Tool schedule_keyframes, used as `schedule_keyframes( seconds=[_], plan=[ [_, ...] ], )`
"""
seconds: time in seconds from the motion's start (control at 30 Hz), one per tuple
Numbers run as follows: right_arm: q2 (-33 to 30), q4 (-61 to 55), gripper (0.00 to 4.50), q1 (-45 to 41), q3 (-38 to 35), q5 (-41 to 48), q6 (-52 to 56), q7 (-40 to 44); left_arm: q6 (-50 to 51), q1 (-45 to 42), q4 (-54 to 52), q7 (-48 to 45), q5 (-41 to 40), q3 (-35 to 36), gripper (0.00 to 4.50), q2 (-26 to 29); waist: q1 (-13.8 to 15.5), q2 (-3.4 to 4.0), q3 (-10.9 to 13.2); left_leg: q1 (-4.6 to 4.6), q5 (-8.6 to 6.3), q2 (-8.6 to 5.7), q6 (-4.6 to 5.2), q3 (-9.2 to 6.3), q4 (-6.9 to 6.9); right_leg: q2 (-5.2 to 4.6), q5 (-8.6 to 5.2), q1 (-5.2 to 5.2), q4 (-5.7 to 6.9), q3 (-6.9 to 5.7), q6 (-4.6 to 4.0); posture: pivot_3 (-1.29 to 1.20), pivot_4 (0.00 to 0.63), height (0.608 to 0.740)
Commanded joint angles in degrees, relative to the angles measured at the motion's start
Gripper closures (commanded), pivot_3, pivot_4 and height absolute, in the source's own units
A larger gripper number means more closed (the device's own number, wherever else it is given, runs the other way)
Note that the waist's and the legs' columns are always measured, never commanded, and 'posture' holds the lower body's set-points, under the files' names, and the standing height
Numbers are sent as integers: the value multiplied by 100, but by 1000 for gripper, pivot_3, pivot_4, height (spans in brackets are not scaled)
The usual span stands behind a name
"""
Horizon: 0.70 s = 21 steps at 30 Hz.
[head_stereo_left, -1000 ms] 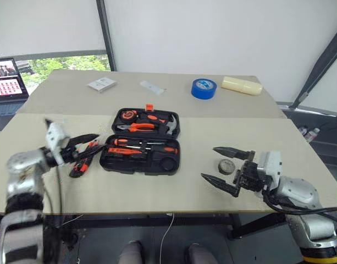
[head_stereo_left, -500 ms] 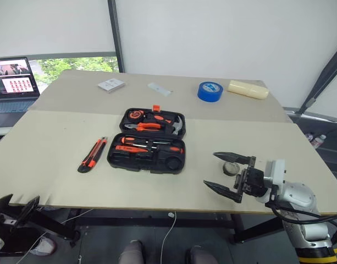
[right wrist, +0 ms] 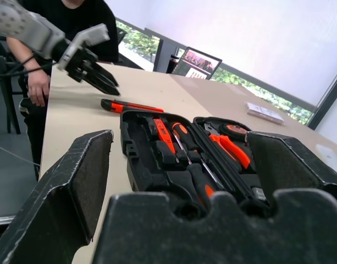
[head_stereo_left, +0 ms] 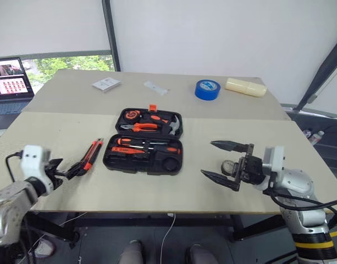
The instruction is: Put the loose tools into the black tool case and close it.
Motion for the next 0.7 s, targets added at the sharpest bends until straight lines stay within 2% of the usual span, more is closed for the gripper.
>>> schedule_keyframes(
  seconds=[0.03,0.1,0.23,0.27,0.37,0.47,0.53,0.63,0.7],
  plan=[
    [-48,-81,0,-140,-16,94,49,50,-44,-431,360,179,371,-362,11,-43,3,0,0,2,0,-1,0,0,-8,0,-1,-1,-1,1,-1,0,150,740],
    [-70,-96,0,-152,-13,102,95,67,-23,-760,710,155,481,-610,11,-121,4,0,0,3,0,-1,-1,0,-11,2,-2,-2,-1,1,-2,0,150,740],
    [-100,-118,0,-128,-55,118,150,101,133,-979,965,-70,565,-972,1002,-179,33,1,0,4,0,-4,-6,0,-10,-1,0,2,-2,2,2,0,150,740],
    [-112,-118,0,-119,-60,115,159,115,121,-986,1009,-76,633,-1029,1521,-173,38,1,0,5,-1,-6,-8,0,-10,-2,1,3,-3,3,2,0,150,740],
    [-137,-131,0,-100,-74,122,188,135,-17,-966,1125,-62,774,-989,2644,-170,50,2,-1,6,-8,-8,-19,1,-10,-5,0,5,-3,3,3,0,150,740],
    [-155,-157,0,-70,-88,132,202,134,-607,-894,1266,-252,840,-790,2712,-141,47,3,-1,10,-8,-8,-20,0,-10,-5,1,6,-3,3,2,0,150,740],
    [-168,-192,0,-23,-107,138,224,132,-1274,-926,1484,-705,680,-518,2712,-126,46,2,-1,10,-9,-7,-20,-1,-10,-4,1,4,-3,2,1,0,150,740],
    [-230,-238,0,54,-169,174,270,144,-2228,-1162,1840,-2187,331,-399,2712,113,45,0,1,7,-9,-6,-20,-2,-10,-4,3,1,-3,2,-2,0,150,740],
    [-405,-296,0,153,-237,365,528,257,-2957,-1423,2058,-3377,462,-778,2712,385,59,-3,3,3,-9,-7,-20,-1,-10,-4,3,-2,-5,2,-3,0,150,740]
  ],
)
